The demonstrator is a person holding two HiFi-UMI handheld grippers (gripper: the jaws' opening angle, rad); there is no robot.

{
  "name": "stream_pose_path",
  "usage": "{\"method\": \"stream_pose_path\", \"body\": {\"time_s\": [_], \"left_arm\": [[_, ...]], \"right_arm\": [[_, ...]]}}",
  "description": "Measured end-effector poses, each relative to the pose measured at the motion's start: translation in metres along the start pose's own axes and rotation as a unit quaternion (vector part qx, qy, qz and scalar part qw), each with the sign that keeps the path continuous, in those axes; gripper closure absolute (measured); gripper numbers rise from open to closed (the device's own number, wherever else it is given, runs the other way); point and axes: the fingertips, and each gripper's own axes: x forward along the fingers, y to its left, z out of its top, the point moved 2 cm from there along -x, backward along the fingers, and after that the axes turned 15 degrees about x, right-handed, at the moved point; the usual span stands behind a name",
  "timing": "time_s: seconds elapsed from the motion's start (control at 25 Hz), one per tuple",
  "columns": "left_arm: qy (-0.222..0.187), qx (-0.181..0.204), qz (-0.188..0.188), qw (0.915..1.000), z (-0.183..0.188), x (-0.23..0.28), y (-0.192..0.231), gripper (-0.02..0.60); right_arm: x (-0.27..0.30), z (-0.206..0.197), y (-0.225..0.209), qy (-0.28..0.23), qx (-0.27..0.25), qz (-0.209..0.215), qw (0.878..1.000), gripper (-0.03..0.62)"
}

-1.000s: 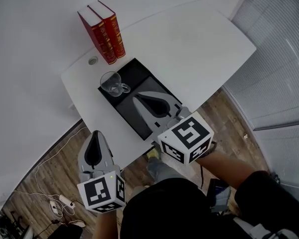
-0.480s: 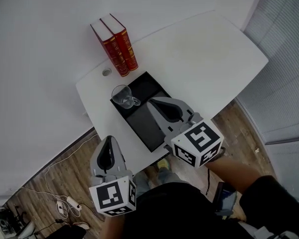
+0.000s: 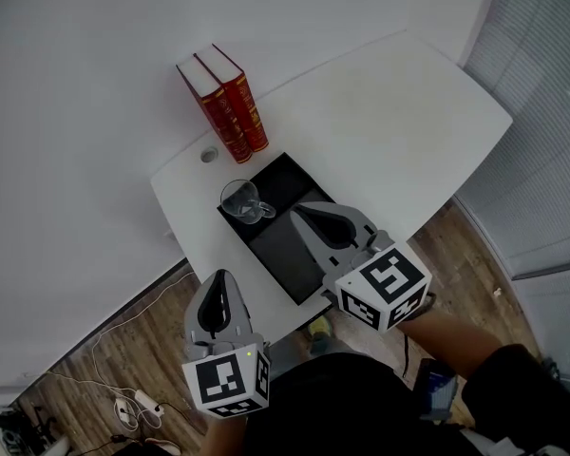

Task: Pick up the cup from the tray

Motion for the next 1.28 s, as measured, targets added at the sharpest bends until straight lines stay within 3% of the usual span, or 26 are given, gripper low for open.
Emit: {"method": "stream_pose_path", "body": {"time_s": [0.72, 1.0, 1.28], "left_arm": [[-0.006, 0.001, -0.023, 0.9997, -0.018, 0.041, 0.014, 0.581], [-0.007, 0.019, -0.033, 0.9993, -0.028, 0.060, 0.016, 0.580], [-0.003, 0.022, -0.043, 0.9988, -0.035, 0.079, 0.018, 0.544]], "right_arm": [[0.025, -0.024, -0.015, 0.023, 0.018, -0.039, 0.999, 0.582], [0.035, -0.029, -0.025, 0.029, 0.022, -0.055, 0.998, 0.582], [0.040, -0.032, -0.035, 0.033, 0.028, -0.074, 0.996, 0.582]]}}
